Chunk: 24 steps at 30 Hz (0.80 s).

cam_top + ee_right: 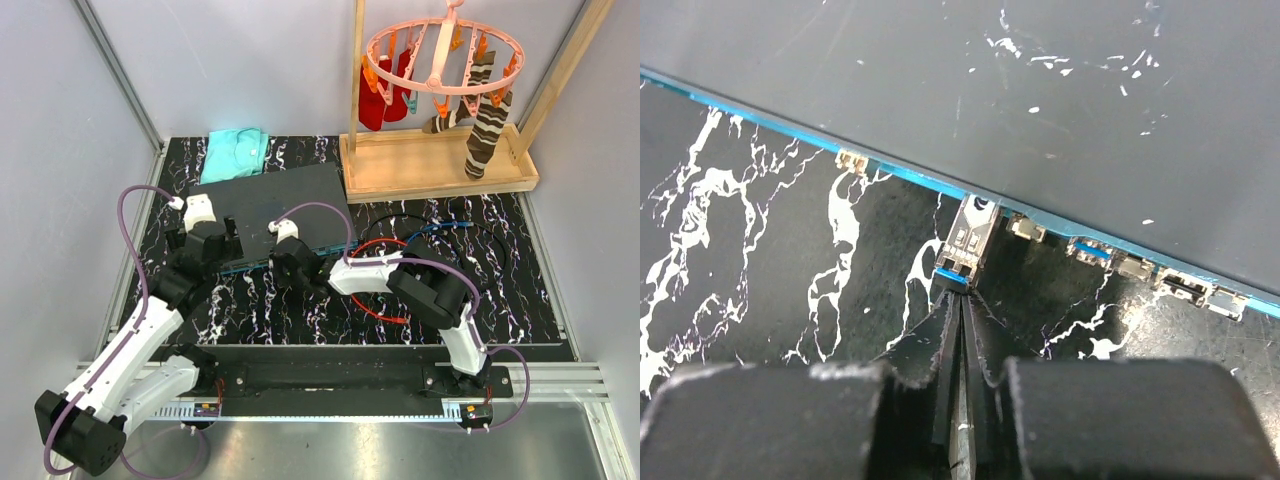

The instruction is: Insert the plug into the switch port

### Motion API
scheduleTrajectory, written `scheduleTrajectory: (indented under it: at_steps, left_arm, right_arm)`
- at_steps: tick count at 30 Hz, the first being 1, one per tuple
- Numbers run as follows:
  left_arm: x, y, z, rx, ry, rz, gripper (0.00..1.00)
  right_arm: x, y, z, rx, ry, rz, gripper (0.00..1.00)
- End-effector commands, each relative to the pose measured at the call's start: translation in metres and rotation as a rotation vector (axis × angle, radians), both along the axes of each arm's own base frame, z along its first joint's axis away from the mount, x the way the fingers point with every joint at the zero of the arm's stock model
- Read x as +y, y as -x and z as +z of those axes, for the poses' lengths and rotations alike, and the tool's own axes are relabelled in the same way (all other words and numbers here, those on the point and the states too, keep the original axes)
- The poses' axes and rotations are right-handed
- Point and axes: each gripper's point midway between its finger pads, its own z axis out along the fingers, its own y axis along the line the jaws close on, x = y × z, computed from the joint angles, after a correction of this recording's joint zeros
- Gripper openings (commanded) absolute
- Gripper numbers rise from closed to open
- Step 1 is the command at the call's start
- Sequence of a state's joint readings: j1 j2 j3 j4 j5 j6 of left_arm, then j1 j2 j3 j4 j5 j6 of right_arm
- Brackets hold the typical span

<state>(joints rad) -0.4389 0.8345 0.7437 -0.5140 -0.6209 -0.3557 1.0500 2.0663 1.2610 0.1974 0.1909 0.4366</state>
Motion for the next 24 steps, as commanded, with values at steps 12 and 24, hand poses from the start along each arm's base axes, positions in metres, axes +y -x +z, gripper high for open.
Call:
scheduleTrajectory:
  at_steps: [12,24]
  left_arm:
    - [-0.002,-0.007,0.015,-0.064,0.036,0.008,0.99]
    - [-0.006,-0.005,0.017,-0.075,0.065,-0.012,0.99]
  right_arm:
    - [0.023,-0.09,0.084,-0.275,-0.233,-0.203,0.11]
    - [0.005,-0.103,0.106,-0.323,-0.356,-0.36,0.25]
